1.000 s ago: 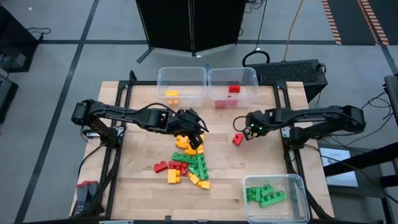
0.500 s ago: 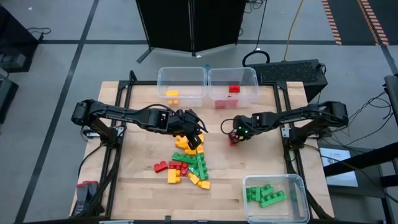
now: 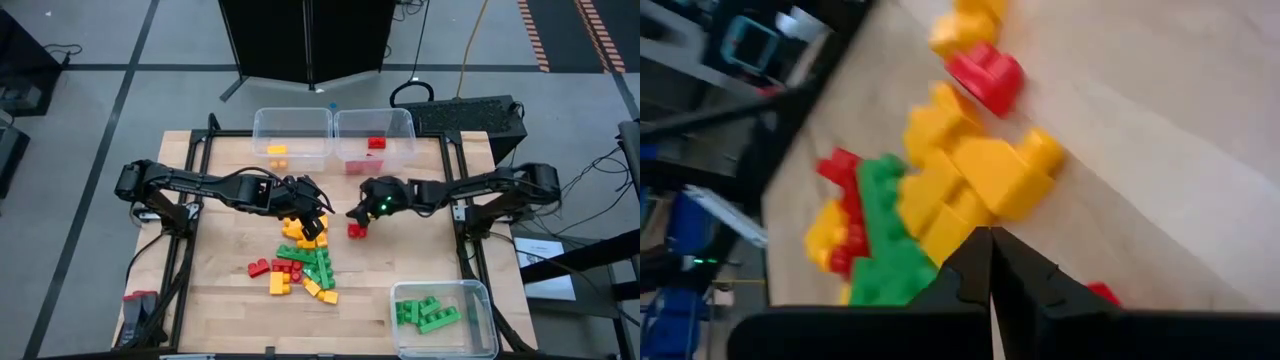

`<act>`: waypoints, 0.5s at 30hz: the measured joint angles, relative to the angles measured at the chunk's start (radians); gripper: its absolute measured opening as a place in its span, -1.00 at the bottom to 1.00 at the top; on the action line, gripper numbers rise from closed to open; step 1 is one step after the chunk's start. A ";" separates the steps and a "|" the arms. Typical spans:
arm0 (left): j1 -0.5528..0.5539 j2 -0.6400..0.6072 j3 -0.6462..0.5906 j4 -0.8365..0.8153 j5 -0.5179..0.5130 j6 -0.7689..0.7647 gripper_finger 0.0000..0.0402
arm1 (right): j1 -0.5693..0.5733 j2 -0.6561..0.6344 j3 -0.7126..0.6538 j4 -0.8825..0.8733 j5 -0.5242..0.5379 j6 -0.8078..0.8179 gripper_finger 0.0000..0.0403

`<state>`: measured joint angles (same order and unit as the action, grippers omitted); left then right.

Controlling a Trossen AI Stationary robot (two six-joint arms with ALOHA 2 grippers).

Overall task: Sort blocks
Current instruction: Put the red game piece into the top right transparent bin

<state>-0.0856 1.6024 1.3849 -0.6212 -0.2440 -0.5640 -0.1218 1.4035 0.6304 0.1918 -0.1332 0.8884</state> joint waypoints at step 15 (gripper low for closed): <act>0.002 0.082 -0.003 0.156 -0.101 0.149 -0.60 | -0.069 -0.637 0.000 -0.007 0.028 -0.142 -1.00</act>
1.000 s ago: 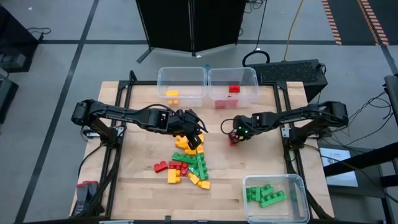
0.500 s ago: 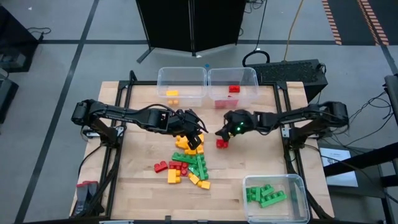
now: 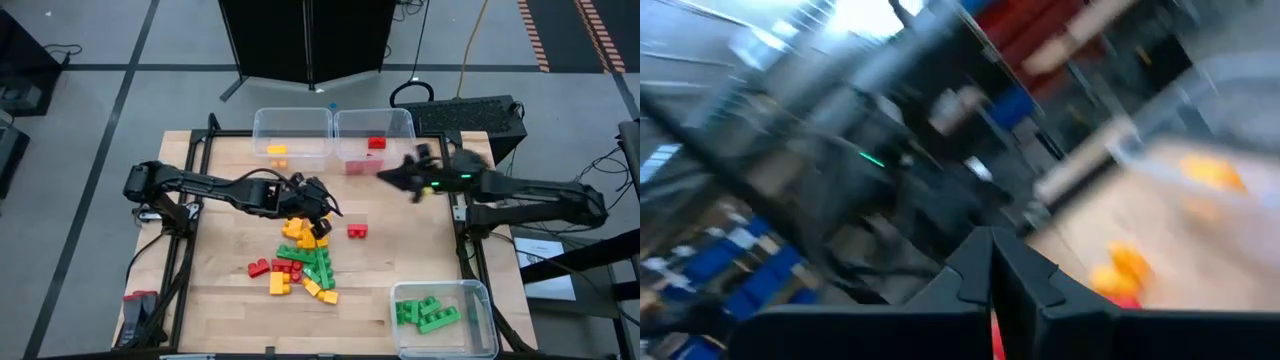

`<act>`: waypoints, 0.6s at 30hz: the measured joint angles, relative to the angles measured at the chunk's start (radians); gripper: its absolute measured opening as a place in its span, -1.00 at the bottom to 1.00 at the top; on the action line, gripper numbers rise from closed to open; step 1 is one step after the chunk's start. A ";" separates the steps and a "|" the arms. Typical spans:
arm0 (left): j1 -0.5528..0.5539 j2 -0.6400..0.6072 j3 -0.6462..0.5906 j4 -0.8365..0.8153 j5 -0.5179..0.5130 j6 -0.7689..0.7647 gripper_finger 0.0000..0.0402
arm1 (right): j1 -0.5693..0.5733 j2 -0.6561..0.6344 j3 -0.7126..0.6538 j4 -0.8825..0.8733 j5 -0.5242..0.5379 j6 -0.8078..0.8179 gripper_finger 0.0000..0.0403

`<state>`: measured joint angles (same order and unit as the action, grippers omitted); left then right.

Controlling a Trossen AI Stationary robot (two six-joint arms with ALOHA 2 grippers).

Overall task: Sort blocks
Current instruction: Put the red game piece into the top right transparent bin

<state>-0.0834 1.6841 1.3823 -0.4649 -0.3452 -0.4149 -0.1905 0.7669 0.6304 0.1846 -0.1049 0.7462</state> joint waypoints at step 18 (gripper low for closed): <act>0.012 0.267 0.014 0.257 0.235 0.081 -0.07 | 0.003 -0.295 0.000 -0.087 -0.145 -0.106 -0.57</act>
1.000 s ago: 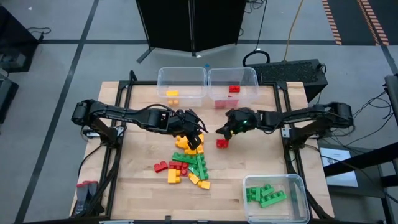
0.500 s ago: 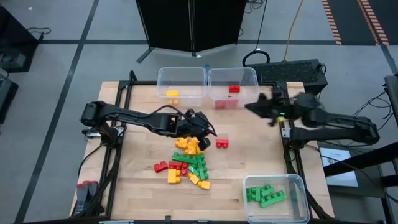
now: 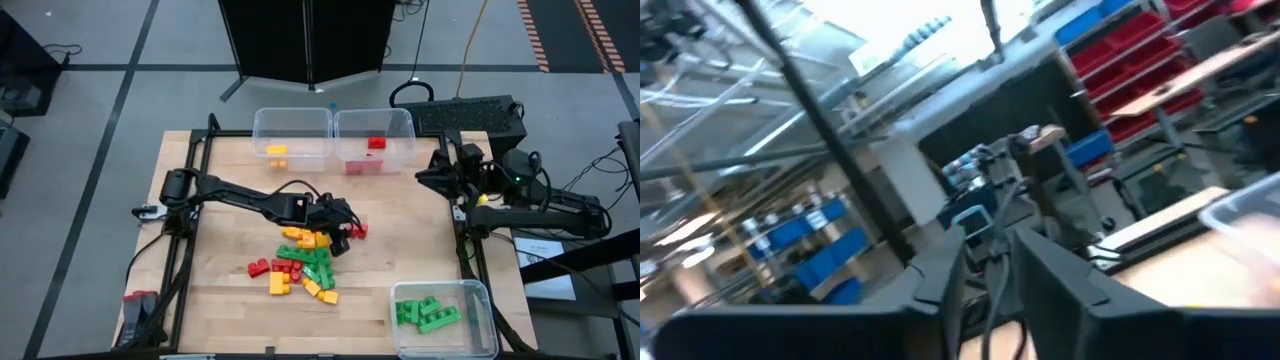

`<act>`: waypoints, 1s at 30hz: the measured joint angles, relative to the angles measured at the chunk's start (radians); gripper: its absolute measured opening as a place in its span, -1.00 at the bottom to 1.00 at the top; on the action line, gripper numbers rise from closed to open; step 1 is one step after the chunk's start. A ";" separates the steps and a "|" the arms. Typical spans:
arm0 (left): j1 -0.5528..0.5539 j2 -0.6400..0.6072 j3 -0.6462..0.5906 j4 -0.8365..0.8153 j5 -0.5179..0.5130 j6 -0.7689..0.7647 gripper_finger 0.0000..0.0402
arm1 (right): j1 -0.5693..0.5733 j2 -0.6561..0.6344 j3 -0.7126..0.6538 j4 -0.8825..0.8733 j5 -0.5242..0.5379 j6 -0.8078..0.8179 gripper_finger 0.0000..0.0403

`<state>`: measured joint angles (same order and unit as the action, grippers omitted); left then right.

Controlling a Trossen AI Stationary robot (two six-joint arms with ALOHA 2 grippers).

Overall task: Sort blocks
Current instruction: Put the red game piece into the top right transparent bin

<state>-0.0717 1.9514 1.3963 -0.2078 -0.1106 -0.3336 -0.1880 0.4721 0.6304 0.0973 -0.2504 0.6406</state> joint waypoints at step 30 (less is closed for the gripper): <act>0.019 0.312 0.261 -0.181 -0.059 0.270 0.32 | 0.000 -0.002 0.000 -0.007 -0.044 -0.042 -0.28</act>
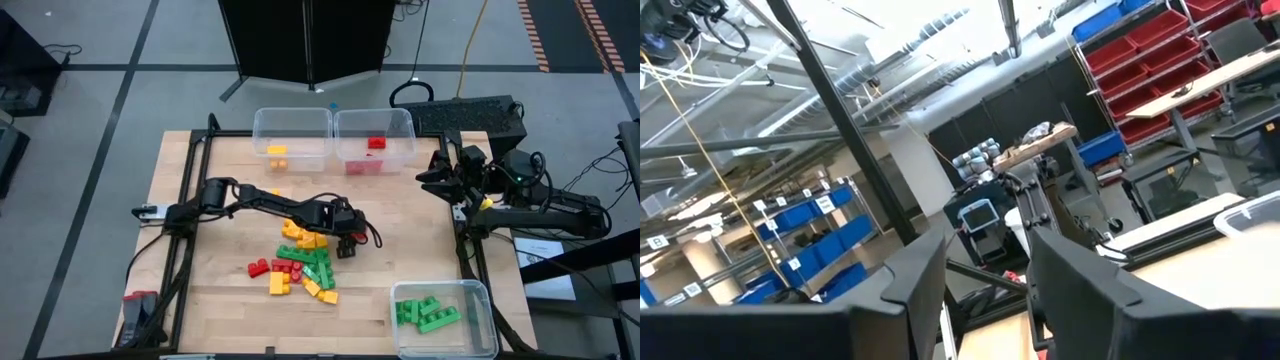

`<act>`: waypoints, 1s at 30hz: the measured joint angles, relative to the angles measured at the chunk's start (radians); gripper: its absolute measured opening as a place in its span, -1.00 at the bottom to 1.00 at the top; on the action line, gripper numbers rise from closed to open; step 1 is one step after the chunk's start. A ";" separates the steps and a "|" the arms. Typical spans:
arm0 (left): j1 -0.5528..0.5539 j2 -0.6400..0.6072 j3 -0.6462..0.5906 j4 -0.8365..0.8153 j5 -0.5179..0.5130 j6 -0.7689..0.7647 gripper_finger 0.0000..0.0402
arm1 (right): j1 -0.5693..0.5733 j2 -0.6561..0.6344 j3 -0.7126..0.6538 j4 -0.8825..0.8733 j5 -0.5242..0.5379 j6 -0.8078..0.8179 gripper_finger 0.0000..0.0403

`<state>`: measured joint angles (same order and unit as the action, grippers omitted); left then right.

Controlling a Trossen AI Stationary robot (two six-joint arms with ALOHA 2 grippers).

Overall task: Sort blocks
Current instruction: Put the red game piece into the top right transparent bin

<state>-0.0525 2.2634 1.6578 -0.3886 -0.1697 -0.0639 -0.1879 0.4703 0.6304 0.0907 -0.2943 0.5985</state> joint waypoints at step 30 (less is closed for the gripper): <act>0.033 -0.080 0.304 -0.188 -0.175 -0.032 -0.99 | 0.000 -0.032 0.000 0.011 0.000 0.054 -0.29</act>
<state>-0.0194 2.1832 1.9619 -0.5770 -0.3448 -0.0963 -0.1880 0.4381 0.6304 0.1018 -0.2943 0.6523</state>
